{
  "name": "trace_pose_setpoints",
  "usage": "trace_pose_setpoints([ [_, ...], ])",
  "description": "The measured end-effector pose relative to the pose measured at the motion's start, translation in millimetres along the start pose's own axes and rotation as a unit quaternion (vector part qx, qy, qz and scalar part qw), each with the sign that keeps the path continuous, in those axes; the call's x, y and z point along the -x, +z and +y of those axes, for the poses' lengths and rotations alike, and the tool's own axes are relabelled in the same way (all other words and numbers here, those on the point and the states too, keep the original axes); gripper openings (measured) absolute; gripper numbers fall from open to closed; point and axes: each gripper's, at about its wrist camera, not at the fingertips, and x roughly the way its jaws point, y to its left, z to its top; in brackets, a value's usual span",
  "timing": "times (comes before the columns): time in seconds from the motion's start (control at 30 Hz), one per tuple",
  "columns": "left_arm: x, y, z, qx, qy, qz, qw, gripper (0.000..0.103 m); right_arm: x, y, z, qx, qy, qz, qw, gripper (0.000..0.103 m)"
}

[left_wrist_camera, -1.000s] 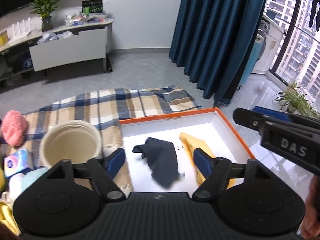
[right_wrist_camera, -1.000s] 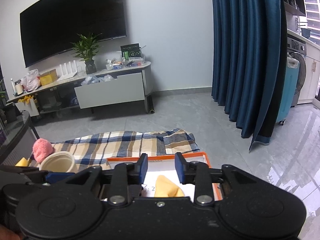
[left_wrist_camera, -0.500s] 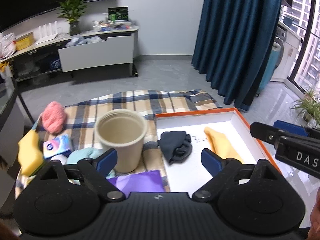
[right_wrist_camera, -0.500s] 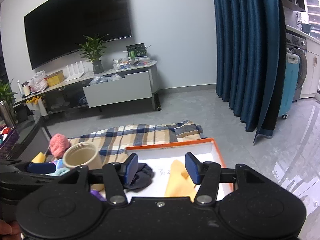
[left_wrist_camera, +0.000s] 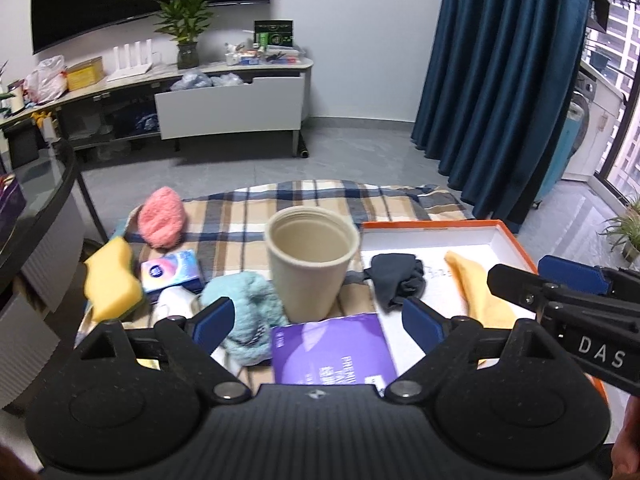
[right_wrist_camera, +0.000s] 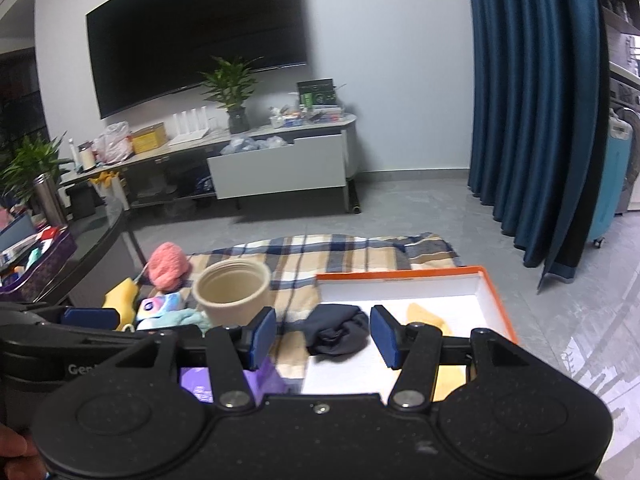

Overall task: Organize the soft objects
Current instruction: 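Move both tools back over the pile of soft items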

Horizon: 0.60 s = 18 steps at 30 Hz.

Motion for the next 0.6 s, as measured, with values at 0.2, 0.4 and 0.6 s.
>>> trace_pose_setpoints([
  [0.2,3,-5,18,0.015,0.011,-0.001,0.9998,0.093,-2,-3,19,0.008,0.017,0.007,1.000,0.064],
  [0.4,10,-13,35,0.031,0.017,-0.005,0.9994,0.093,-4,-5,38,0.019,0.033,0.012,0.999,0.064],
  [0.6,18,-20,53,0.043,0.031,-0.008,0.9986,0.093,-6,-8,58,0.030,0.054,0.019,0.998,0.064],
])
